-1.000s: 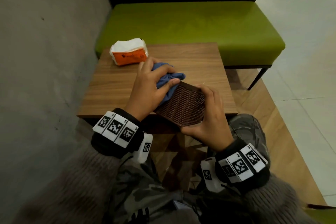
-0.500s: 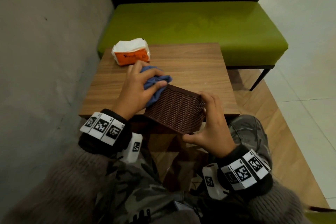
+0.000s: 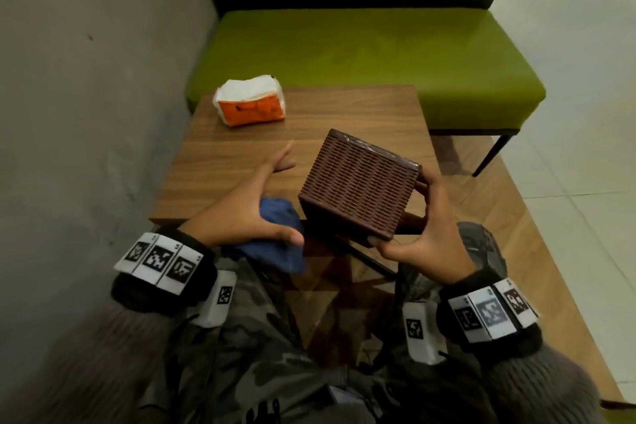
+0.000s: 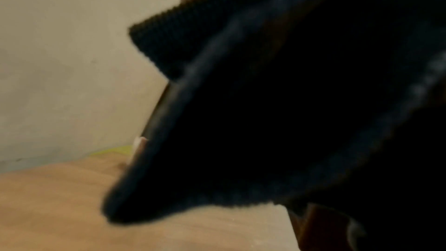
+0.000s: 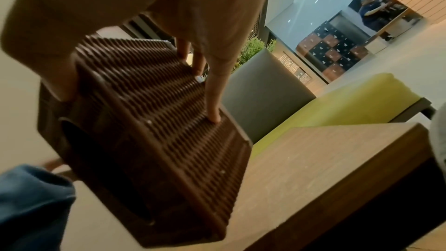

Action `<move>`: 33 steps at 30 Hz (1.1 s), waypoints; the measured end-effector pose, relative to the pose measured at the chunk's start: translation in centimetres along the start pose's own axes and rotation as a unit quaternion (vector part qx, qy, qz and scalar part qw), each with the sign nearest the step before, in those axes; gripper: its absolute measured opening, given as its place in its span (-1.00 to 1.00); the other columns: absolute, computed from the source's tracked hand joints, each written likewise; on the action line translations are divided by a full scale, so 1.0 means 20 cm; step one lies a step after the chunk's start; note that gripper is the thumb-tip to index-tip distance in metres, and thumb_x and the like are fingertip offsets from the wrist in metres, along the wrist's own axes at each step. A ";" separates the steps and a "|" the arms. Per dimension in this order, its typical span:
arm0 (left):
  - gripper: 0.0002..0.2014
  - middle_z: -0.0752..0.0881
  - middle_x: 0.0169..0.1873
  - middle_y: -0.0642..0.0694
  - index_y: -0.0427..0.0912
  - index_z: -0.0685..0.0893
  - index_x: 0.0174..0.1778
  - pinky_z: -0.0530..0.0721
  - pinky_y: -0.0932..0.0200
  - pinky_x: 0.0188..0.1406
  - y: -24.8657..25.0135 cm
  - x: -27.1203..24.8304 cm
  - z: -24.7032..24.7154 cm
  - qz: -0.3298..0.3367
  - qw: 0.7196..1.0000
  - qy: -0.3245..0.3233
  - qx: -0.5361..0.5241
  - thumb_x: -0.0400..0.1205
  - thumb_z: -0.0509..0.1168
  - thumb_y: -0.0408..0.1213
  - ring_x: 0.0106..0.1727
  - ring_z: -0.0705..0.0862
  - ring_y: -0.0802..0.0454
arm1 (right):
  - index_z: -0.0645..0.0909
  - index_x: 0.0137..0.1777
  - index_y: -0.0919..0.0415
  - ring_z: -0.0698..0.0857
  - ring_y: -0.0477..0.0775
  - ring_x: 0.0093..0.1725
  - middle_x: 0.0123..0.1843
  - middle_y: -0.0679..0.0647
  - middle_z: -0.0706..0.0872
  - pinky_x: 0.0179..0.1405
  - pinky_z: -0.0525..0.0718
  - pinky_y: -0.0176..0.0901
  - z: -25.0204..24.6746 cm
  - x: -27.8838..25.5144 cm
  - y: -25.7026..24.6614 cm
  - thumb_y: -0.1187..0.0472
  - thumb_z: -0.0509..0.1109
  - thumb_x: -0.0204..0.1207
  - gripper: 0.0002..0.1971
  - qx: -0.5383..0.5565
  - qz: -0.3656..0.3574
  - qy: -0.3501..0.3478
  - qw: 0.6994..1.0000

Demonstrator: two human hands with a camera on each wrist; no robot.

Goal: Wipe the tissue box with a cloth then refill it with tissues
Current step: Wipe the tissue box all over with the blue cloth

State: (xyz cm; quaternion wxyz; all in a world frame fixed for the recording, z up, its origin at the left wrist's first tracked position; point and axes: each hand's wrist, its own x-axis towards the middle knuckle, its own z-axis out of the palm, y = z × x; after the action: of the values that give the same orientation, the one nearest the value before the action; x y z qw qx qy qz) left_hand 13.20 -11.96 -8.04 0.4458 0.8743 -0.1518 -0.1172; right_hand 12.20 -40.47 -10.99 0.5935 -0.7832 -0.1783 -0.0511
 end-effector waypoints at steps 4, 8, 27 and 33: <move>0.30 0.10 0.62 0.29 0.28 -0.16 0.62 0.68 -0.06 0.20 0.07 0.03 0.03 0.032 0.997 -0.053 -0.041 0.18 0.68 -0.19 0.24 0.67 -0.15 | 0.20 0.54 0.21 0.44 0.10 0.52 0.46 0.00 0.44 0.18 0.70 0.34 -0.01 -0.01 0.00 0.15 0.65 0.14 -0.02 0.005 -0.025 -0.042 0.999; 0.15 0.28 0.54 0.26 0.15 0.02 0.62 0.64 0.10 0.23 0.11 0.03 0.03 0.062 0.997 -0.040 -0.015 0.25 0.66 -0.21 0.26 0.64 -0.06 | 0.15 0.56 -0.06 0.43 0.08 0.56 0.51 -0.01 0.45 0.22 0.69 0.33 -0.07 0.00 -0.01 0.16 0.67 0.18 0.01 0.023 -0.024 -0.075 0.997; -0.13 0.37 0.45 0.04 0.11 0.31 0.54 0.64 0.05 0.21 0.19 0.11 0.05 0.148 0.963 0.024 0.223 0.31 0.49 0.13 0.36 0.52 0.11 | 0.22 0.56 0.31 0.44 0.14 0.35 0.36 0.14 0.42 0.35 0.42 -0.03 0.17 0.04 0.01 -0.02 0.69 0.02 0.12 -0.217 -0.015 -0.001 0.976; -0.69 0.68 0.09 -0.22 -0.17 0.69 0.08 0.58 0.19 0.24 0.29 0.16 0.13 0.104 0.872 0.472 -0.074 0.64 0.24 -0.01 0.18 0.64 0.03 | 0.24 0.51 0.26 0.33 -0.14 0.28 0.26 -0.10 0.30 0.18 0.31 -0.57 0.18 0.01 0.07 0.06 0.77 -0.01 0.11 -0.182 0.003 0.034 0.983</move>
State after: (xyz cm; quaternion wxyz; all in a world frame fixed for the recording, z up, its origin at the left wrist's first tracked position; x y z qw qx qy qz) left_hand 14.37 -18.30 -4.92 0.5378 0.7689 -0.0040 0.3458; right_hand 12.32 -37.36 -13.24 0.4465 -0.8765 -0.1439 -0.1075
